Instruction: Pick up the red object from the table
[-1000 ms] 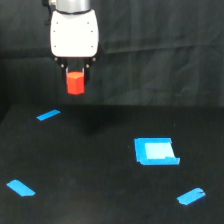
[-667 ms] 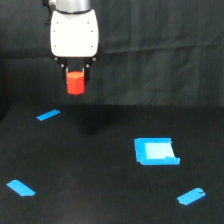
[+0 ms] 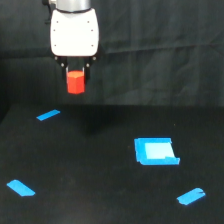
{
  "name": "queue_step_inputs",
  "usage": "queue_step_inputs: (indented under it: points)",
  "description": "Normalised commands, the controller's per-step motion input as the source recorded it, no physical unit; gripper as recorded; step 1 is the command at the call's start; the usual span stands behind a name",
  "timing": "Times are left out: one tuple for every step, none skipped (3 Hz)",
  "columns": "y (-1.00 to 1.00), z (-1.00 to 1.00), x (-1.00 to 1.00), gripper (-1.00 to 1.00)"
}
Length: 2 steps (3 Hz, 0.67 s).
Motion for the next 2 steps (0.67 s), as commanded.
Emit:
queue_step_inputs:
  points:
    - [-0.04,0.08,0.00,-1.00]
    - [-0.04,0.08,0.01,-1.00]
